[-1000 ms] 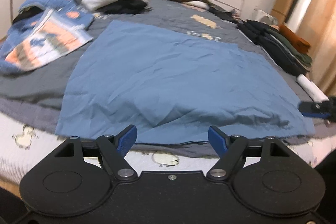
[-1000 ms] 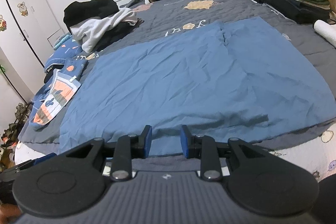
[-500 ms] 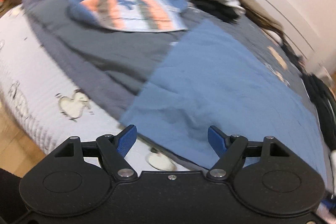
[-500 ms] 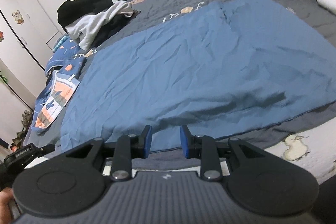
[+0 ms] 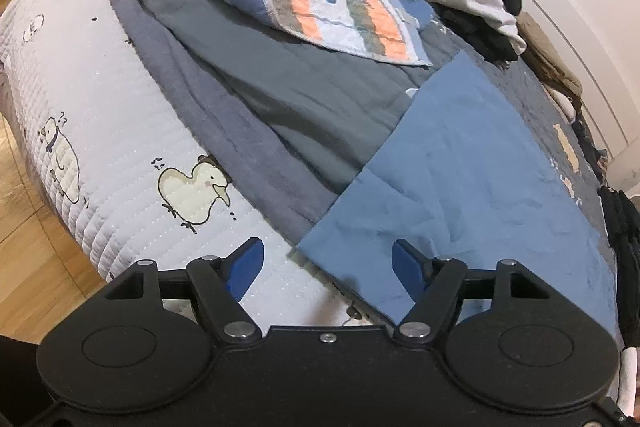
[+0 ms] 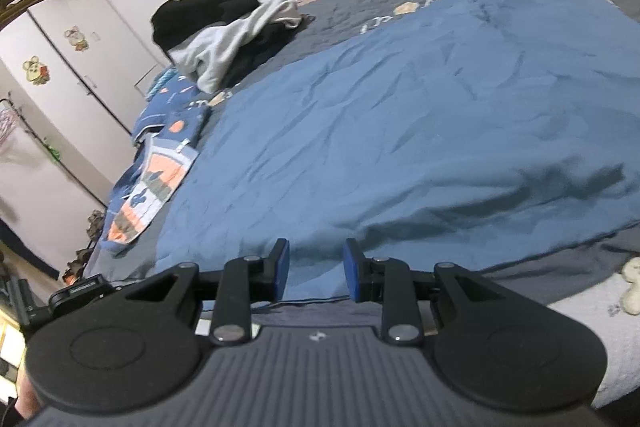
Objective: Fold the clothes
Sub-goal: 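Move the left gripper to the blue shirt corner and close on it, then hold the shirt corner with the left gripper while the right gripper grasps another corner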
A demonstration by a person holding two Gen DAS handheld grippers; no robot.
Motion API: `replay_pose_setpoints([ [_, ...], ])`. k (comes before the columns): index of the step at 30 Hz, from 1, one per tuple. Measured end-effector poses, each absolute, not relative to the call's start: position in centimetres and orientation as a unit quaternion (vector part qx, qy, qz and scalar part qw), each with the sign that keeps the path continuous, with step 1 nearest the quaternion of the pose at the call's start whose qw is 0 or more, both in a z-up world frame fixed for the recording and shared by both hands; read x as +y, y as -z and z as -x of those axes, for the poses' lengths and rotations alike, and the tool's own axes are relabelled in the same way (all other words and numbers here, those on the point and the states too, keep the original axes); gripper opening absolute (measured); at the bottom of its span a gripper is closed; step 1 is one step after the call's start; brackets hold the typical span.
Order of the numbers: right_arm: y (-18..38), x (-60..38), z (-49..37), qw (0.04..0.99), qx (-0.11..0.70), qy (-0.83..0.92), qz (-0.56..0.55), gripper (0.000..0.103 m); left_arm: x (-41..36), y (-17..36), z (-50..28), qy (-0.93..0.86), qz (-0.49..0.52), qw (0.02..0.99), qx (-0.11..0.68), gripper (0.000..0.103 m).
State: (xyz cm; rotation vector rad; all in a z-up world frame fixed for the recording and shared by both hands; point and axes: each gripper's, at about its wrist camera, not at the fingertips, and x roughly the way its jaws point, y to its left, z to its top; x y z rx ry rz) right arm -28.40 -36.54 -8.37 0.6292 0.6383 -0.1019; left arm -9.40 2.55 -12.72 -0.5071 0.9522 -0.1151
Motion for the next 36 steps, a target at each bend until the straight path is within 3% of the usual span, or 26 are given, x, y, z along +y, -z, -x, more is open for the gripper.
replay_pose_setpoints([
  [6, 8.2, -35.3, 27.8, 0.903, 0.308, 0.034, -0.297, 0.028, 2.6, 13.8, 8.6, 0.061, 0.255, 0.849, 0.459, 0.052],
  [14, 8.4, -34.6, 27.4, 0.901, 0.316, 0.026, -0.295, 0.028, 2.6, 14.9, 8.1, 0.055, 0.262, 0.84, 0.473, 0.049],
  [18, 8.5, -34.7, 27.4, 0.9, 0.317, 0.027, -0.299, 0.028, 2.5, 15.0, 8.1, 0.069, 0.275, 0.835, 0.472, 0.021],
  [21, 8.6, -34.8, 27.5, 0.899, 0.318, 0.03, -0.301, 0.028, 2.7, 14.7, 8.3, 0.062, 0.278, 0.839, 0.463, 0.011],
  [26, 8.8, -35.0, 27.7, 0.897, 0.319, 0.035, -0.305, 0.028, 3.6, 13.0, 9.3, 0.061, 0.299, 0.854, 0.421, 0.005],
  [36, 9.0, -34.7, 27.7, 0.898, 0.324, 0.032, -0.296, 0.028, 2.6, 11.5, 10.0, 0.103, 0.301, 0.861, 0.398, 0.004],
])
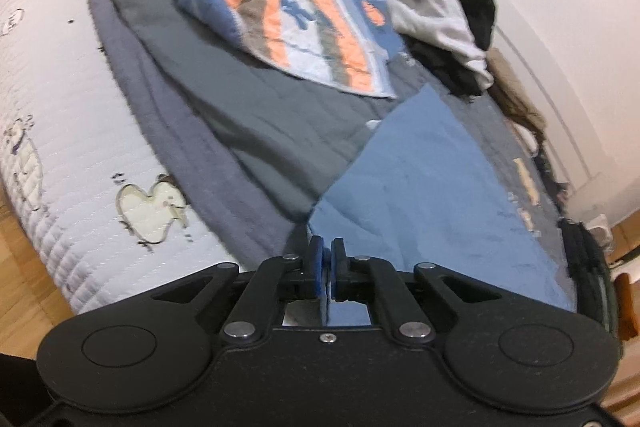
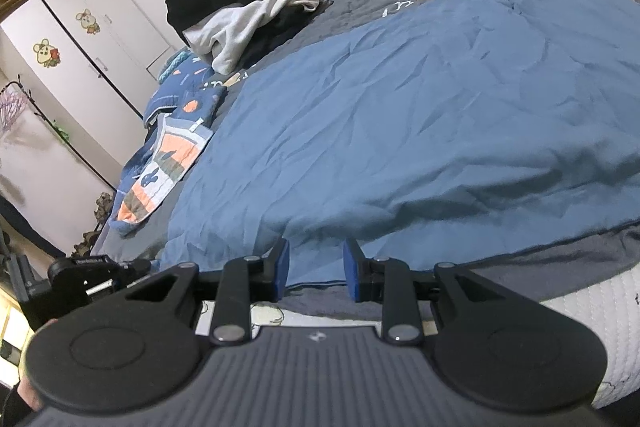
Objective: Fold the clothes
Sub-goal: 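Hold the shirt corner with the left gripper while the right gripper grasps another corner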
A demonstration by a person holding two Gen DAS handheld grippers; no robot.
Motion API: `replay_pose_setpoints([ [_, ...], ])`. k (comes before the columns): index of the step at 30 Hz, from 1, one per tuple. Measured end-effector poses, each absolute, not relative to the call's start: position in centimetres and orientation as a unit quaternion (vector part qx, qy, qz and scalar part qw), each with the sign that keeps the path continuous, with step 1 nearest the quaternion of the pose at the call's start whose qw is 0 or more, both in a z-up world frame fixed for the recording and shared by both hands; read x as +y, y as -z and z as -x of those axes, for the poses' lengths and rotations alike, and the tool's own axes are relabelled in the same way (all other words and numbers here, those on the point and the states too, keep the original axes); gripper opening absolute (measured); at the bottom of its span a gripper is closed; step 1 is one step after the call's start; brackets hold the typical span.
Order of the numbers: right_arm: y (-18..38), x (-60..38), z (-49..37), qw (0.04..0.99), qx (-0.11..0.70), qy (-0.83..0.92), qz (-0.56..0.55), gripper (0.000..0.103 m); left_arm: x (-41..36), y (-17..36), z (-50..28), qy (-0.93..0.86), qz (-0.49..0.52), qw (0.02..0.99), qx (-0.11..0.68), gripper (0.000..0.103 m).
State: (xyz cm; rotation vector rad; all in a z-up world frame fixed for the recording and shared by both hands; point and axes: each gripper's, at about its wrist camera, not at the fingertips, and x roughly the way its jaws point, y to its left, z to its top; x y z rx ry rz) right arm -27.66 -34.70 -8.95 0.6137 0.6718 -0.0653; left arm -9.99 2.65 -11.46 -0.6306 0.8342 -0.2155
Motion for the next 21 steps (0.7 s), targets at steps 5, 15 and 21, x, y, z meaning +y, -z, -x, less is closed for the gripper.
replay_pose_setpoints([
  [5, 8.3, -32.8, 27.2, 0.909, 0.332, -0.006, -0.252, 0.028, 1.6, 10.6, 10.2, 0.137, 0.296, 0.861, 0.391, 0.003],
  [15, 7.8, -26.8, 24.3, 0.929, 0.339, -0.072, -0.132, 0.051, 0.4, 10.6, 9.5, 0.156, 0.291, 0.853, 0.404, 0.003],
  [21, 8.0, -23.6, 22.0, 0.93, 0.34, -0.117, -0.075, 0.051, 0.8, 10.6, 9.2, 0.154, 0.294, 0.852, 0.405, 0.003],
])
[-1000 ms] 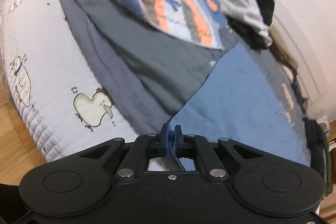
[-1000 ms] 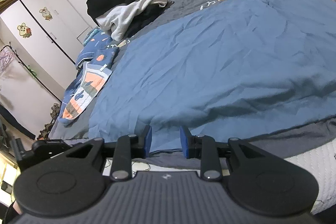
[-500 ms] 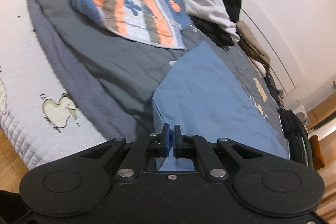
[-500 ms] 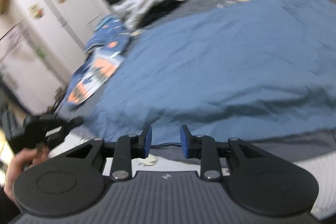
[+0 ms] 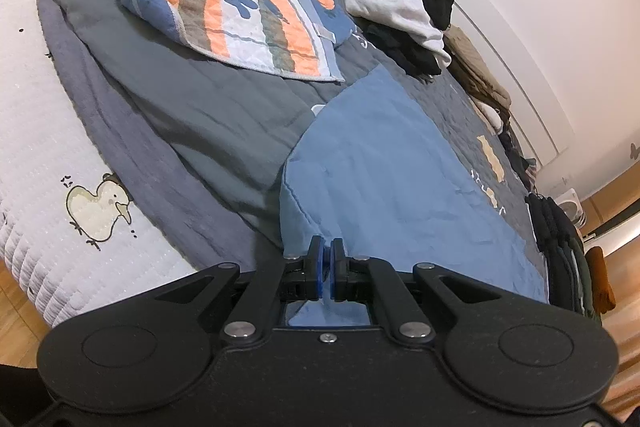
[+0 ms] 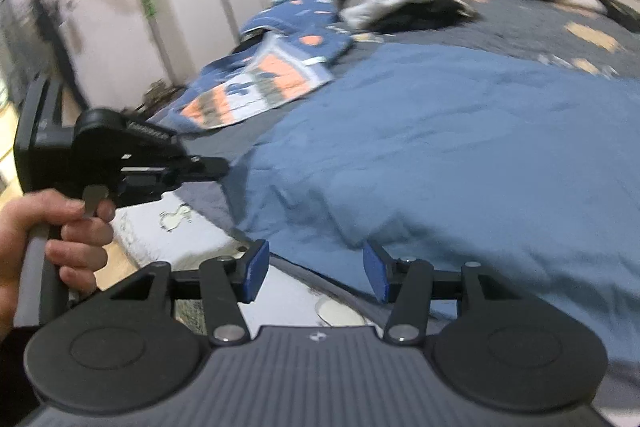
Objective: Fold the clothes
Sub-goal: 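Hold the shirt corner with the left gripper while the right gripper grasps another corner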
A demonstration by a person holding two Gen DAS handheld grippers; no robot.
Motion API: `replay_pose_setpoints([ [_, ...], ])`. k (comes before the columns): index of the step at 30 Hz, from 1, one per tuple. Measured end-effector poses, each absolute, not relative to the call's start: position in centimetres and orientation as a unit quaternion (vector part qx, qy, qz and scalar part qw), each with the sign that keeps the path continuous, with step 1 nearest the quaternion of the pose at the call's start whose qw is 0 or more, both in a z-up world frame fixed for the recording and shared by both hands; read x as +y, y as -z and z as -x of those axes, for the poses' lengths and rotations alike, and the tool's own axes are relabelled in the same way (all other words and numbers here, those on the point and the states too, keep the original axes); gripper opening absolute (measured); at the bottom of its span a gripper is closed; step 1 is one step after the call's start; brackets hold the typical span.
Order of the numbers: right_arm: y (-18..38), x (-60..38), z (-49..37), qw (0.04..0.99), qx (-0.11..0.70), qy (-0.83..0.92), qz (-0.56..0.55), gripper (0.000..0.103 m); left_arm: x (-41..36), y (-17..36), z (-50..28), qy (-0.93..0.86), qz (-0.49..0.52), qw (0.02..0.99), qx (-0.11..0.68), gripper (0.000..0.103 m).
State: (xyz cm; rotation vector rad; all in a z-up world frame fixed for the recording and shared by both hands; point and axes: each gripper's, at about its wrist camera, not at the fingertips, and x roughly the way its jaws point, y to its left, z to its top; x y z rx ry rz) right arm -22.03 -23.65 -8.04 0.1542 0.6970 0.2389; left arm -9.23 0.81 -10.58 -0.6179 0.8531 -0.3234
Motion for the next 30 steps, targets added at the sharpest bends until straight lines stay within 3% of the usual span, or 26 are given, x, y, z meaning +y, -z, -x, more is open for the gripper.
replay_pose_setpoints([
  [15, 10.5, -16.5, 15.0, 0.907, 0.343, -0.24, 0.039, 0.051, 1.4, 10.8, 8.2, 0.149, 0.294, 0.848, 0.416, 0.003],
  [26, 12.0, -15.5, 12.6, 0.901, 0.331, -0.282, 0.006, 0.049, 1.7, 11.0, 8.0, 0.143, 0.299, 0.845, 0.421, 0.003],
  [29, 12.4, -15.3, 12.2, 0.896, 0.338, -0.287, 0.002, 0.033, 1.9, 11.1, 8.0, 0.141, 0.3, 0.844, 0.421, 0.003],
  [30, 12.5, -15.2, 12.1, 0.895, 0.342, -0.286, 0.003, 0.02, 2.0, 11.1, 8.0, 0.14, 0.3, 0.844, 0.422, 0.003],
])
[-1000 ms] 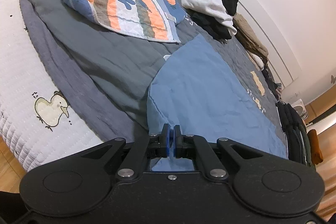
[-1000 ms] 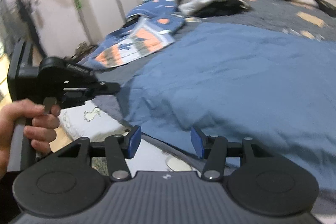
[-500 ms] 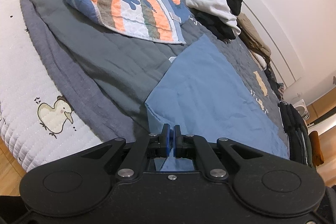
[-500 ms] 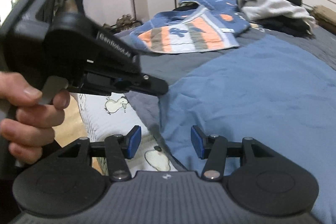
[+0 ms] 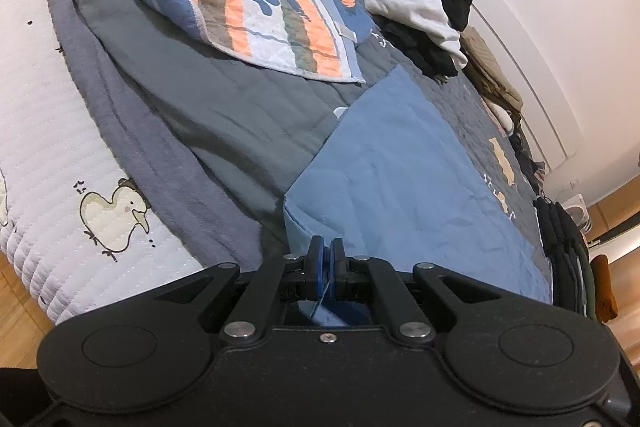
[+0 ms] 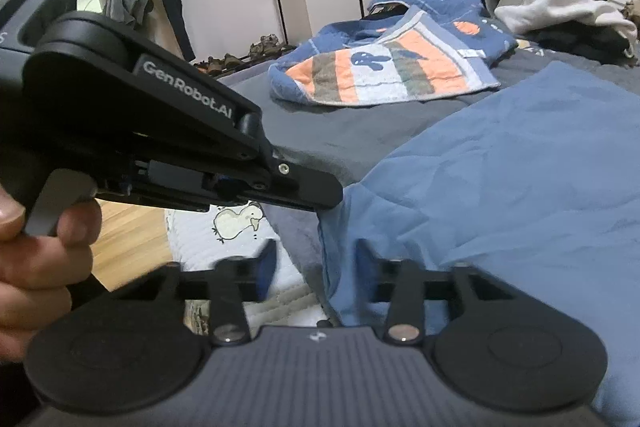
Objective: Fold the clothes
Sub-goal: 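Hold the shirt corner with the left gripper while the right gripper grasps another corner, then lift the shirt with the right gripper and fold it over the other half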
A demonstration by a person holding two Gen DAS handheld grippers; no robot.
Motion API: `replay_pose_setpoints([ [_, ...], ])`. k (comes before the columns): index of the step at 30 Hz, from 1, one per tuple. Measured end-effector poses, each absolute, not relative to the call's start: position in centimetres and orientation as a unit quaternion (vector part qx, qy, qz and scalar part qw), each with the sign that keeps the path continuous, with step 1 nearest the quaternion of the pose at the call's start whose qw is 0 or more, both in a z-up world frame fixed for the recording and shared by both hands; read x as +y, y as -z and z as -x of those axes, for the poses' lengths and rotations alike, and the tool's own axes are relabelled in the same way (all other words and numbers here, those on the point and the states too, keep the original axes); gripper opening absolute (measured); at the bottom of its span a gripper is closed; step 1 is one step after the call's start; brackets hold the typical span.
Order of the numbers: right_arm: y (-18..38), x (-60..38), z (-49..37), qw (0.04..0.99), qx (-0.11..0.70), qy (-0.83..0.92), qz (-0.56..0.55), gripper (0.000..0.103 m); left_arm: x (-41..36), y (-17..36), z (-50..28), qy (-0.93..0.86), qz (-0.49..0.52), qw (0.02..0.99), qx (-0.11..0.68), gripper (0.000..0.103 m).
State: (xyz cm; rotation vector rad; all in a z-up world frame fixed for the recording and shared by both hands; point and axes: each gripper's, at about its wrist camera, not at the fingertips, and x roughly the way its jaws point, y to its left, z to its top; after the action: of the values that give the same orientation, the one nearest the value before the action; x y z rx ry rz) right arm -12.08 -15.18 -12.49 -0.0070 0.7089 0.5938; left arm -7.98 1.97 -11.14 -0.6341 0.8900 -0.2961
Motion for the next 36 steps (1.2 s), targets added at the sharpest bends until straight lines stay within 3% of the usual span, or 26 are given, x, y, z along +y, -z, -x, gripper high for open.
replay_pose_setpoints([
  [1, 12.6, -15.1, 12.0, 0.894, 0.345, -0.286, 0.004, 0.008, 2.0, 11.2, 8.0, 0.14, 0.301, 0.844, 0.422, 0.003],
  [4, 12.8, -15.3, 11.8, 0.895, 0.346, -0.28, -0.006, 0.001, 2.0, 11.2, 8.0, 0.14, 0.3, 0.844, 0.422, 0.003],
  [13, 11.4, -18.4, 11.9, 0.91, 0.328, -0.243, -0.074, 0.0, 1.7, 10.3, 8.2, 0.174, 0.304, 0.839, 0.417, 0.004],
  [20, 10.1, -22.9, 12.0, 0.918, 0.319, -0.189, -0.139, 0.0, 2.2, 8.2, 9.2, 0.203, 0.316, 0.849, 0.372, 0.006],
  [36, 4.4, -38.1, 17.7, 0.931, 0.224, -0.051, -0.284, 0.0, -5.6, 8.1, 10.5, 0.28, 0.2, 0.85, 0.399, 0.006],
])
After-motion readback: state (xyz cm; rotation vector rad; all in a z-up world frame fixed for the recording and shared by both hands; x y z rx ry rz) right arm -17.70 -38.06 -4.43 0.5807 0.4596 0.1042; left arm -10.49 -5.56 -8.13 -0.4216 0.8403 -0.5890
